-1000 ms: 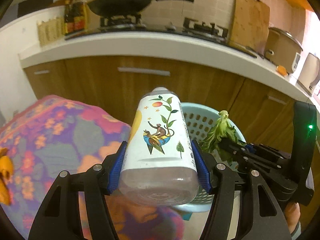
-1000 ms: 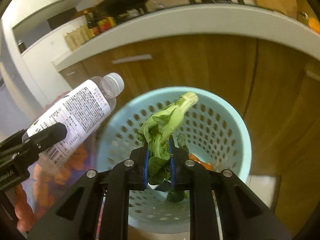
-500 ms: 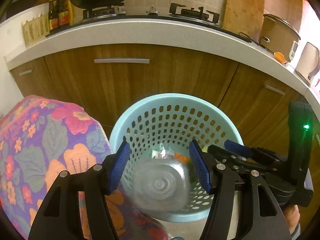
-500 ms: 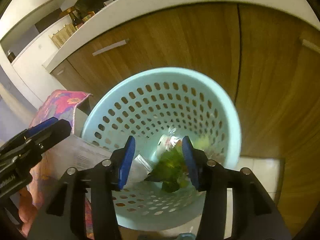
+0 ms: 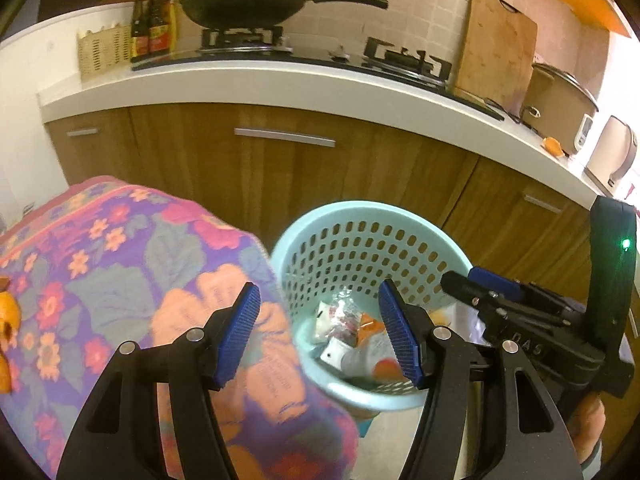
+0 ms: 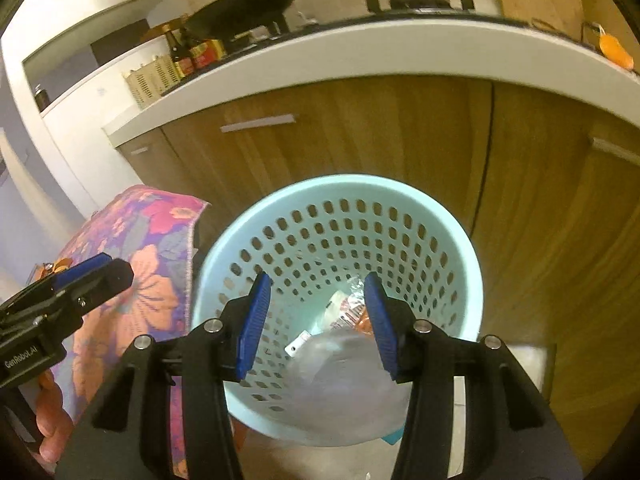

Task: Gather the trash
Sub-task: 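Move both open grippers back over the orange peels on the table, then grasp an orange peel with the right gripper while the left grasps another peel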

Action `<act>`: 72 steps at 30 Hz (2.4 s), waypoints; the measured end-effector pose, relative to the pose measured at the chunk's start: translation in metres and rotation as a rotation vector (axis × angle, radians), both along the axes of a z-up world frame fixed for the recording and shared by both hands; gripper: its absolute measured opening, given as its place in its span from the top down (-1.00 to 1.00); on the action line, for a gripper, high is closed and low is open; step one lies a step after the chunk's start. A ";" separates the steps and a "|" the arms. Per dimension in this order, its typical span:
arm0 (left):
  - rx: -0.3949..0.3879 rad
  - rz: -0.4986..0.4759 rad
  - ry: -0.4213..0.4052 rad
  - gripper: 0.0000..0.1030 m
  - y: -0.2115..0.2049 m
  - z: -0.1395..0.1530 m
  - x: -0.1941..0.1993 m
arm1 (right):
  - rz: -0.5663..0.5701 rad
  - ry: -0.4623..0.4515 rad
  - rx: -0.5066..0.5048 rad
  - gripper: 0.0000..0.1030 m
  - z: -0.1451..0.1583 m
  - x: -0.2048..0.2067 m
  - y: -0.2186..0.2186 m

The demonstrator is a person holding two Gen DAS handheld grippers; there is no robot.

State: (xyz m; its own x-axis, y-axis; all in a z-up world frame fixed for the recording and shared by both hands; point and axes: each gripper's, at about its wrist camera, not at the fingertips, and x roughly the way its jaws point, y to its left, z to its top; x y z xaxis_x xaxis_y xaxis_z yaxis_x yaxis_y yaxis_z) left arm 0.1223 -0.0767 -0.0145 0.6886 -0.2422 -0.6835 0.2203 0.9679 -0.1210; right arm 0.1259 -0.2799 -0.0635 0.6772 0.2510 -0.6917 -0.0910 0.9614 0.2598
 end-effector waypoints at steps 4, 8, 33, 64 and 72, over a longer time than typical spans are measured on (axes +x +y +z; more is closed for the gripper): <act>-0.004 0.038 -0.020 -0.16 0.023 0.006 -0.015 | 0.028 -0.022 -0.019 0.13 0.011 -0.004 0.018; -0.026 0.081 -0.046 -0.16 0.050 0.015 -0.033 | 0.061 -0.040 -0.038 0.13 0.019 -0.009 0.038; -0.059 0.554 -0.083 -0.37 0.300 0.041 -0.115 | 0.669 -0.182 -0.081 0.13 0.069 -0.042 0.304; -0.399 0.530 0.041 0.82 0.330 -0.027 -0.110 | 0.963 0.123 -0.052 0.63 -0.001 0.040 0.432; -0.351 0.472 0.031 0.82 0.312 -0.021 -0.125 | 0.940 0.136 0.101 0.72 0.011 0.025 0.371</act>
State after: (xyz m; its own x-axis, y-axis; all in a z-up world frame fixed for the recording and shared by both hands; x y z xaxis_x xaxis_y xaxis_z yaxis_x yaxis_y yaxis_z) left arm -0.0027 0.2348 -0.0355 0.7579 -0.1291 -0.6394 -0.2337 0.8614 -0.4510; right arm 0.1510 0.0906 -0.0526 0.0835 0.7143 -0.6948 -0.7777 0.4826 0.4028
